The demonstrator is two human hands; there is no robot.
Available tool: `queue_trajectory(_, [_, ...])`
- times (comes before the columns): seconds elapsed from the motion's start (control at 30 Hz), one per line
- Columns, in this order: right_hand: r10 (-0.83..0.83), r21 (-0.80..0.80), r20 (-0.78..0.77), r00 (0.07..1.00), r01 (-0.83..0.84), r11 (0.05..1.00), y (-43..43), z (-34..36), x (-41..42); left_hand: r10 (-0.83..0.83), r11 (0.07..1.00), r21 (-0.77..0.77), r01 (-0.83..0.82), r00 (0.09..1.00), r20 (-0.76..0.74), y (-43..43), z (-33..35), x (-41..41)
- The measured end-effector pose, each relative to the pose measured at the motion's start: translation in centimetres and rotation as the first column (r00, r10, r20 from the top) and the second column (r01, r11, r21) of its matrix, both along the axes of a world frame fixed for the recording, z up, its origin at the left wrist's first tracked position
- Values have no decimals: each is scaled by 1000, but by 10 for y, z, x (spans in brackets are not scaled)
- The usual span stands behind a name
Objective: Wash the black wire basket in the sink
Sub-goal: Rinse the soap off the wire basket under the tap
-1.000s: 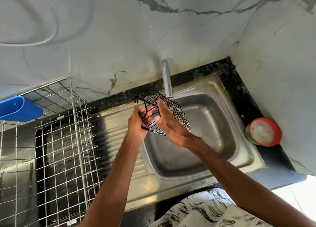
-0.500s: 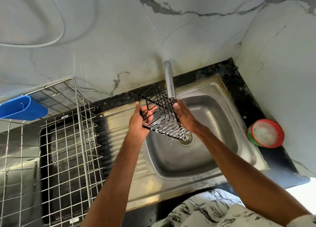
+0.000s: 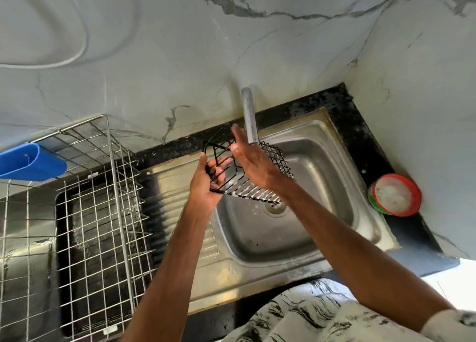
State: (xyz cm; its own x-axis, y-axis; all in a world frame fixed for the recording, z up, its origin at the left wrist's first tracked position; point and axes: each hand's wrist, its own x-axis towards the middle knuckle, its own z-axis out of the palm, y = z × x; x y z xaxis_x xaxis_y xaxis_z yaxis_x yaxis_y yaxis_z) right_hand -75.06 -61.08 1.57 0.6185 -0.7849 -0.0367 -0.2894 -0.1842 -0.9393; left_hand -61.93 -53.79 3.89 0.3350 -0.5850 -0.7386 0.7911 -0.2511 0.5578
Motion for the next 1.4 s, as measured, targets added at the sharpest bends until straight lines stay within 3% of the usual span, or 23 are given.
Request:
queue_trajectory(0.1, [-47, 241, -147, 988, 82, 967, -21, -31, -23, 4, 1000, -29, -4, 1000, 8, -3, 3, 2])
queue_trajectory(0.2, [17, 255, -329, 944, 71, 964, -12, -51, -47, -4, 999, -48, 4, 1000, -5, -5, 3, 3])
queue_trajectory(0.27, [-2, 273, -291, 957, 85, 958, 10, -32, -52, 12, 999, -34, -12, 1000, -7, -8, 3, 1])
queue_trajectory(0.47, [25, -40, -122, 992, -30, 999, 49, 8, -28, 35, 999, 29, -36, 999, 36, -20, 10, -9])
queue_trajectory(0.53, [50, 3, -59, 997, -50, 999, 30, 12, -14, 72, 995, 60, -75, 996, 50, -27, 13, -9])
queue_trajectory(0.63, [12, 77, -201, 979, 3, 997, -1, 14, 5, 110, 989, 94, -113, 993, 37, -39, 16, -4])
queue_trajectory(0.7, [-22, 20, -256, 967, 28, 999, 0, 15, 14, 137, 984, 110, -139, 990, 25, -43, 17, -2])
queue_trajectory(0.9, [-109, -184, -192, 975, 74, 980, 51, -5, -9, 203, 974, 100, -204, 979, 21, -45, 13, 0])
queue_trajectory(1.07, [-238, -38, -253, 938, 237, 971, 42, -30, -37, 188, 978, 102, -185, 982, -27, -42, 13, -2])
queue_trajectory(1.4, [-63, -297, -178, 982, 8, 955, 39, 3, -7, 97, 995, 7, -97, 995, 26, -35, -6, 5])
